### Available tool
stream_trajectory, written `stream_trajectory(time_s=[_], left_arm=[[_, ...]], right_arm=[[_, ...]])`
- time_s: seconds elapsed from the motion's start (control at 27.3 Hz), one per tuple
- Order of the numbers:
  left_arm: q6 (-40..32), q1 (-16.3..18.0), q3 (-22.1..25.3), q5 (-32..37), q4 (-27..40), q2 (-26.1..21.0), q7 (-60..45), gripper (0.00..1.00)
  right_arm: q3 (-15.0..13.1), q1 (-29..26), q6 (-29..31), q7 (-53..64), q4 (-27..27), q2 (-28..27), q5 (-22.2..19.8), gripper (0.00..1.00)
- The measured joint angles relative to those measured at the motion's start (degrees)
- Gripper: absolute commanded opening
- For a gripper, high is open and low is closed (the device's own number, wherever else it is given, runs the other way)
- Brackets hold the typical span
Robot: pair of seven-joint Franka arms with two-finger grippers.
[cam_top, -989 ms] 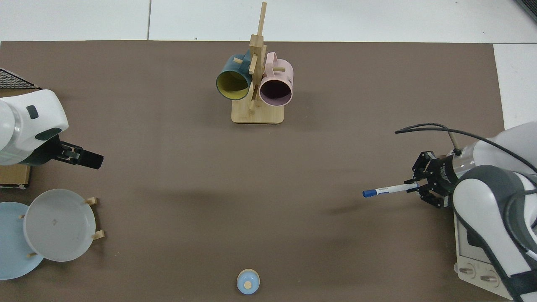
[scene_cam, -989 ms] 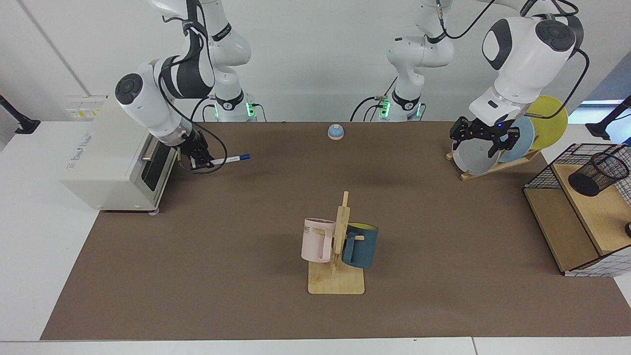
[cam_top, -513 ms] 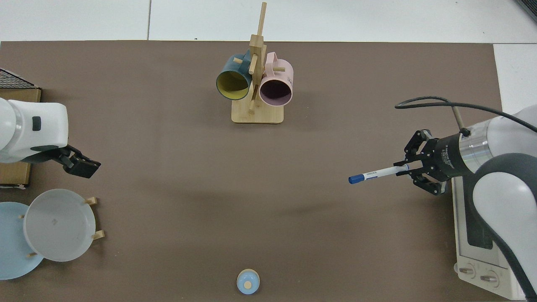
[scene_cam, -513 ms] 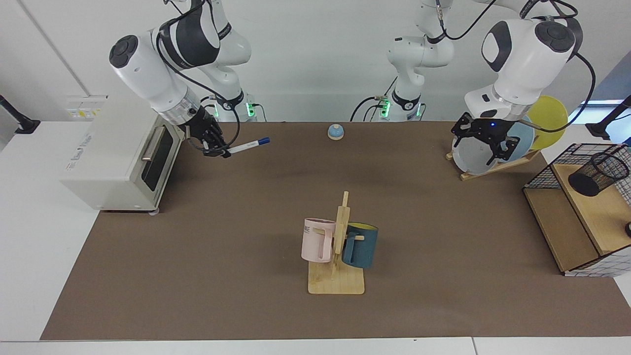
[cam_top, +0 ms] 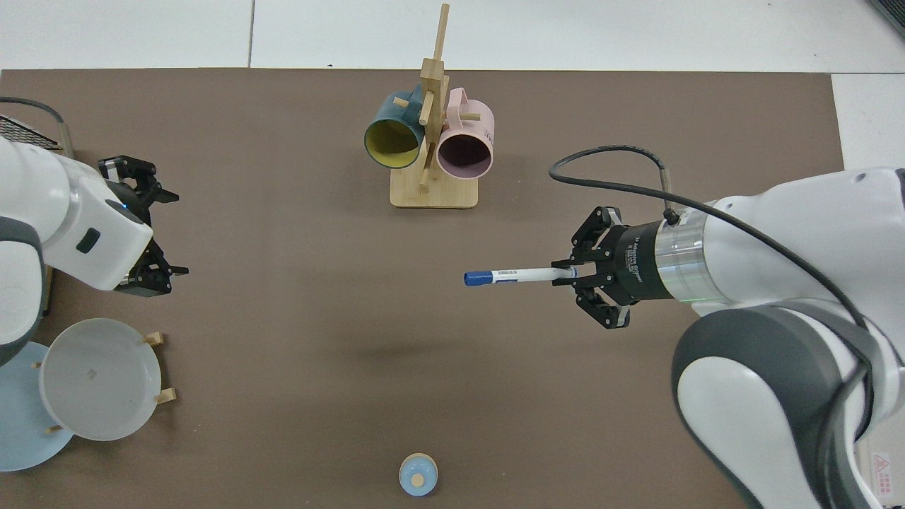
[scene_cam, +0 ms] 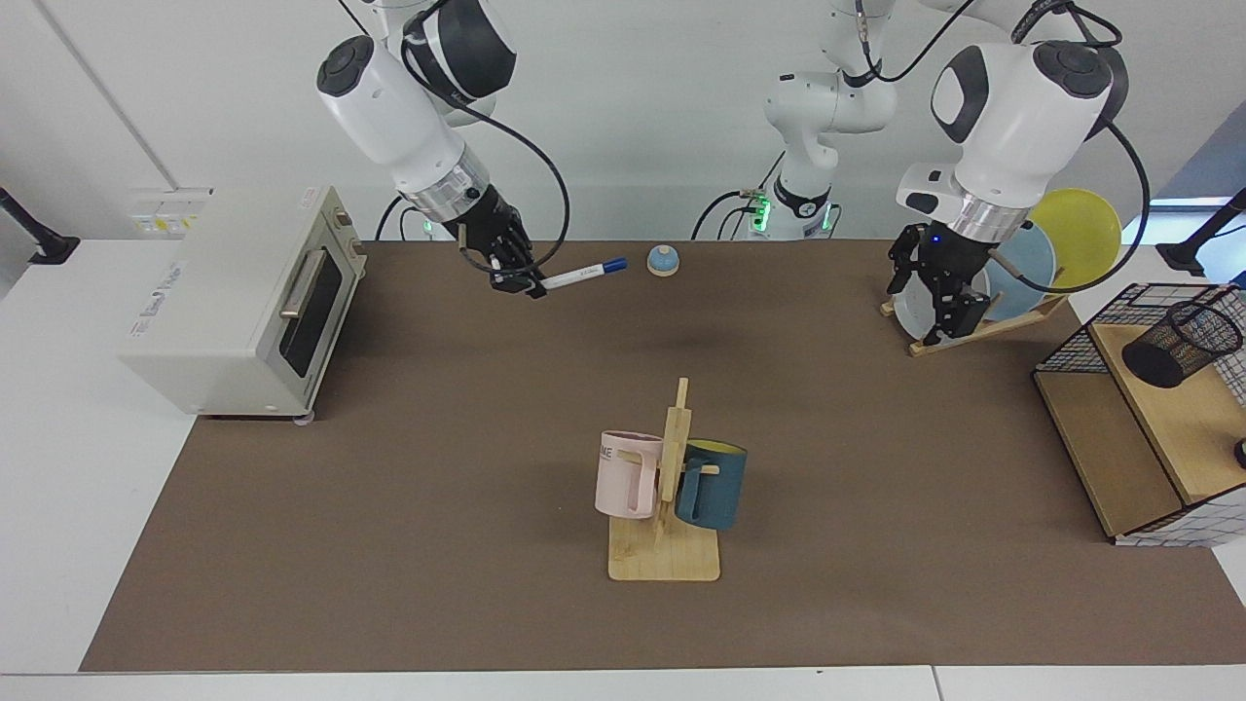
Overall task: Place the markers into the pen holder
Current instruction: 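Bring the marker to the middle while the left gripper reaches for it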
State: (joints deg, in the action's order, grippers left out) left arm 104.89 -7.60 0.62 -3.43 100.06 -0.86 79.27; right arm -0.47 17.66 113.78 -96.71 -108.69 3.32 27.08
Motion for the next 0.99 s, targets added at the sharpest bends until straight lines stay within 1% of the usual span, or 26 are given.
stream_trajectory(time_s=[0.15,0.44,0.66,0.99], left_arm=[[-0.91,-0.39,-2.14,-2.48,-0.63,-0.43,3.18,1.00],[-1.54,-0.50,-5.98,-8.98,-0.76,-0.60,5.33,1.00],[-0.59,-0.56,-9.46,-9.91,-1.15,-0.60,5.31,1.00],[3.19,-0.66,-11.81,-10.02,-1.50,-0.73,4.00,1.00]], right_arm=[[0.00,2.08,3.38,-4.49,0.02,-0.23,1.45,0.00],[-0.03,6.18,8.20,-10.33,0.03,-1.48,1.85,0.00],[0.01,9.97,13.69,-14.15,0.02,-3.70,1.86,0.00],[-0.01,13.20,18.71,-16.93,0.05,-6.19,1.87,0.00]])
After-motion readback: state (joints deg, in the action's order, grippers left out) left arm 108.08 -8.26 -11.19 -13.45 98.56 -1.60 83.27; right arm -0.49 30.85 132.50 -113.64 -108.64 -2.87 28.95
